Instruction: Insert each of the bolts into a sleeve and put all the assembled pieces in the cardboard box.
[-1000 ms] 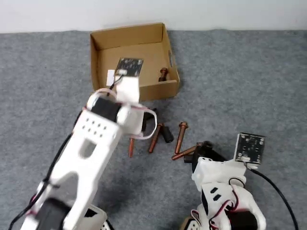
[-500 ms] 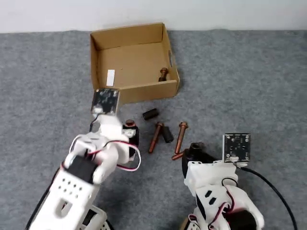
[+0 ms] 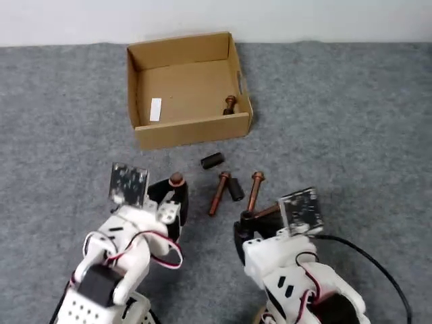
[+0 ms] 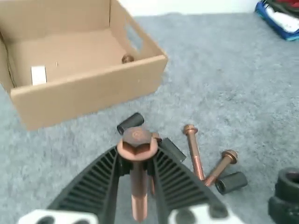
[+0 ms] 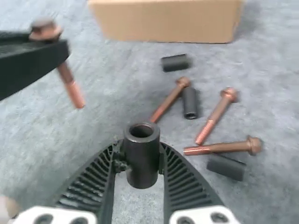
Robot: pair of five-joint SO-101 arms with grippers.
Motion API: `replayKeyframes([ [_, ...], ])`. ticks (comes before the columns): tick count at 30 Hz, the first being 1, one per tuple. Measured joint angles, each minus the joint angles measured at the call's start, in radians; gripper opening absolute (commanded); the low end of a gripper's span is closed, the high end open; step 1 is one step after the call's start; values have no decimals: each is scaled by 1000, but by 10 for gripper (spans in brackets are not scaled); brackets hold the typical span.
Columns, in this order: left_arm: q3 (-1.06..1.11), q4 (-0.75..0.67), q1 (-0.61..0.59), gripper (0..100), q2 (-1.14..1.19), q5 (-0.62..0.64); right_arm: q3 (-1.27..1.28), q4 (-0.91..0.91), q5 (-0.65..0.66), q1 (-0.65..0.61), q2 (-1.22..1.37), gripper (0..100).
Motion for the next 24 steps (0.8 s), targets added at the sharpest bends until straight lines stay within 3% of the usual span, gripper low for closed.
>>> replayKeyframes([
  [5, 74, 0, 0, 6, -230, -11, 0, -3, 9, -29, -11, 8],
  [10, 77, -40, 2, 6, -242, -11, 0, -5, 9, -112, -11, 8],
  [18, 54, -127, 190, 6, -252, 51, 0, -5, 63, -155, -11, 8],
  [24, -8, -127, 233, 6, -252, 77, 0, -20, 92, -155, -11, 8],
])
